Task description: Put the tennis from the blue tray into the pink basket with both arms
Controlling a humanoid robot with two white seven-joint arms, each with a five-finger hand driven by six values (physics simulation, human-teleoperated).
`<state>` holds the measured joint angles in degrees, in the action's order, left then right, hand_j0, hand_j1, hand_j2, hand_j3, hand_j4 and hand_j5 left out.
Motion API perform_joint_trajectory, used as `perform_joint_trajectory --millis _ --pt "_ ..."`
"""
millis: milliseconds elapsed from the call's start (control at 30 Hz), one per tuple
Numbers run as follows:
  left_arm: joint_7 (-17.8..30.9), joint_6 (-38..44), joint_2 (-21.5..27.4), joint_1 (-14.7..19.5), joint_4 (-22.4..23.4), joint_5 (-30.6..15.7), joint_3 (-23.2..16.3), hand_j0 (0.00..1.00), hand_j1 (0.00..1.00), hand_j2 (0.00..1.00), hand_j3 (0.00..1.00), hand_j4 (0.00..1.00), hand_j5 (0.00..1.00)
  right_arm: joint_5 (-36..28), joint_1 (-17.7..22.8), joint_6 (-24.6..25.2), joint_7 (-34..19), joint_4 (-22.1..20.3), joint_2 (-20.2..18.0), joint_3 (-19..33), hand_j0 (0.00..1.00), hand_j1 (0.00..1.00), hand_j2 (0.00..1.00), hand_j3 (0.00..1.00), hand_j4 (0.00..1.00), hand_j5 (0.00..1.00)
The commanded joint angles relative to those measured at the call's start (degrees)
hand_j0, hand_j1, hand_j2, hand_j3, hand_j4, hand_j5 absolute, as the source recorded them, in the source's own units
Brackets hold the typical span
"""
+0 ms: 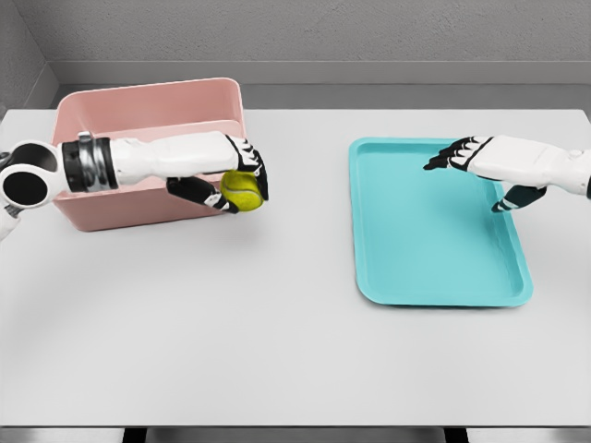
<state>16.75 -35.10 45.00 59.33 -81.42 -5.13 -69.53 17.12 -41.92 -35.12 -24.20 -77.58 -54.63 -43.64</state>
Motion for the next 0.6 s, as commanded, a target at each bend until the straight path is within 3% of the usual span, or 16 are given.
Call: perform_joint_trajectory --millis 0,567 --pt "0.0 0.1 0.5 0.0 -0.1 -0.6 0.8 0.52 0.52 0.52 0.52 0.52 0.52 -0.3 0.0 0.1 0.0 0.0 0.0 0.0 1.0 1.0 1.0 1.0 1.0 1.0" --pt "0.0 0.1 2.7 0.0 0.1 -0.8 3.4 0.52 0.52 0.52 0.52 0.52 0.52 -0.3 0.0 0.1 0.0 0.1 0.0 0.0 1.0 1.0 1.0 1.0 1.0 1.0"
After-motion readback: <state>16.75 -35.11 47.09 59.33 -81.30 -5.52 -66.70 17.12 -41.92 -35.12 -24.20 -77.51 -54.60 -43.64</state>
